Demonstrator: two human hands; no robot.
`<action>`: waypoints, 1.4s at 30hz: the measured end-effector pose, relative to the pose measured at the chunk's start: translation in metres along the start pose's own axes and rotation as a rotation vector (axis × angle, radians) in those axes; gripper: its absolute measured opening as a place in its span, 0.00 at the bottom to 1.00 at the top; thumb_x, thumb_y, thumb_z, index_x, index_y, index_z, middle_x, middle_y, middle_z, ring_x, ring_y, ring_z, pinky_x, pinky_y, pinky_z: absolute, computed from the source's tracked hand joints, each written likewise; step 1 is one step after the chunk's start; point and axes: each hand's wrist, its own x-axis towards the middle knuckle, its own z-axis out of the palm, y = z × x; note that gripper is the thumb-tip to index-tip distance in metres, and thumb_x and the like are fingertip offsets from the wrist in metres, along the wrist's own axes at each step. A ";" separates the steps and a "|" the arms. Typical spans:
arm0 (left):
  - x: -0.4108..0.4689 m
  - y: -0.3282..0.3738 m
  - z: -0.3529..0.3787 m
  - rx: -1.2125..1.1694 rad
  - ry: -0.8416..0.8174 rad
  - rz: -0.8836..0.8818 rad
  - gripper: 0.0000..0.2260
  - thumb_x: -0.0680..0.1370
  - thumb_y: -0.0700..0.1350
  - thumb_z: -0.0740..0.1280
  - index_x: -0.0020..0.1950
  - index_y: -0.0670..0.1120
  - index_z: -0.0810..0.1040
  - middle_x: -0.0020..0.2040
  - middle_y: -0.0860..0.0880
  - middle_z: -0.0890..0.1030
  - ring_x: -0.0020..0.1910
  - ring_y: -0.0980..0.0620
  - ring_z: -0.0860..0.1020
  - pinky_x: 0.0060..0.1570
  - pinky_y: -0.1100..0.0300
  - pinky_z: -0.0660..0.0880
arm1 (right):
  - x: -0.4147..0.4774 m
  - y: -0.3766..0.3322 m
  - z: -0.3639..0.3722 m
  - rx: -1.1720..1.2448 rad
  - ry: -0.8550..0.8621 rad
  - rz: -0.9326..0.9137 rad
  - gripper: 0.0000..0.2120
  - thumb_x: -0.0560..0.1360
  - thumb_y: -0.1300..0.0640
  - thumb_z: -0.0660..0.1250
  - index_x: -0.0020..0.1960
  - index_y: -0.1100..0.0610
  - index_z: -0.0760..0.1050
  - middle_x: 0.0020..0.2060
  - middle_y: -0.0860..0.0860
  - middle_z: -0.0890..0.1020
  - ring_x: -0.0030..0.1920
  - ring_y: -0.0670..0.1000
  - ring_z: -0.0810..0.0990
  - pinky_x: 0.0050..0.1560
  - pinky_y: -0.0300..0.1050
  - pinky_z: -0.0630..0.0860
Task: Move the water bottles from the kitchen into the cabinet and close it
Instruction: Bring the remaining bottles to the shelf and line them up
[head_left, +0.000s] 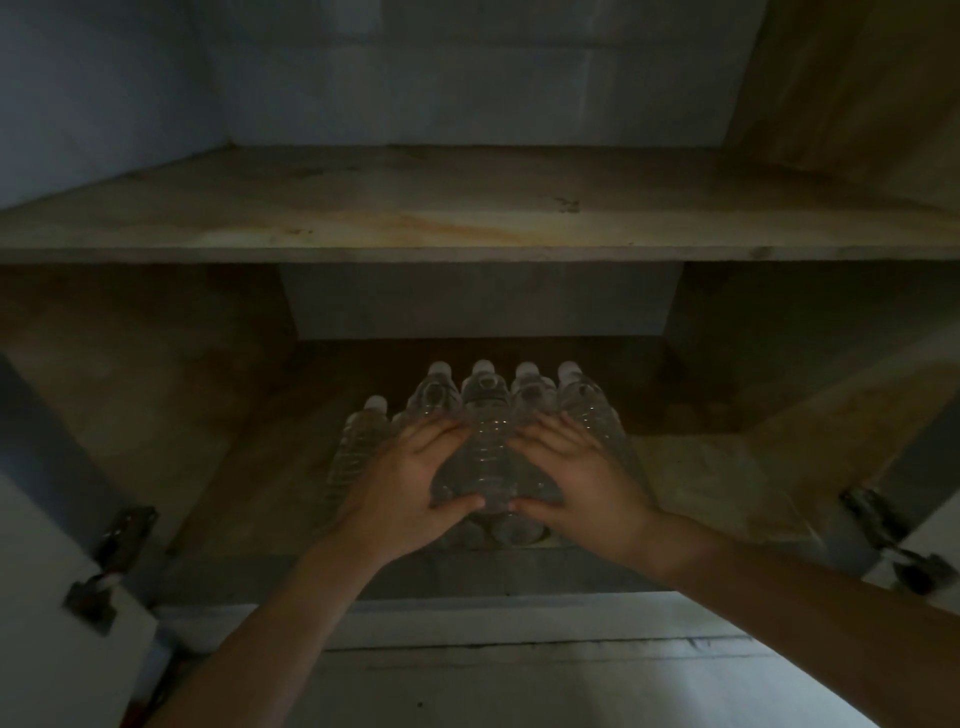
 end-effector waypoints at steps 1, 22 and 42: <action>-0.004 -0.004 -0.002 -0.007 -0.006 -0.011 0.35 0.72 0.61 0.71 0.76 0.53 0.64 0.75 0.55 0.66 0.73 0.60 0.57 0.74 0.54 0.54 | 0.004 -0.005 0.002 0.013 0.002 -0.008 0.31 0.74 0.44 0.70 0.74 0.51 0.67 0.73 0.50 0.69 0.77 0.52 0.58 0.75 0.46 0.41; -0.013 -0.019 0.004 -0.028 -0.056 -0.110 0.30 0.77 0.55 0.68 0.76 0.52 0.63 0.77 0.54 0.63 0.74 0.55 0.61 0.68 0.65 0.54 | 0.014 -0.014 0.016 0.087 -0.021 0.032 0.27 0.76 0.51 0.70 0.73 0.52 0.69 0.73 0.51 0.69 0.74 0.52 0.65 0.73 0.43 0.52; -0.101 0.072 -0.056 -0.037 -0.067 -0.127 0.18 0.79 0.49 0.59 0.64 0.43 0.79 0.60 0.47 0.81 0.60 0.48 0.75 0.64 0.57 0.67 | -0.087 -0.081 -0.044 -0.067 0.072 0.193 0.20 0.77 0.49 0.61 0.62 0.59 0.79 0.55 0.54 0.82 0.56 0.55 0.78 0.57 0.50 0.75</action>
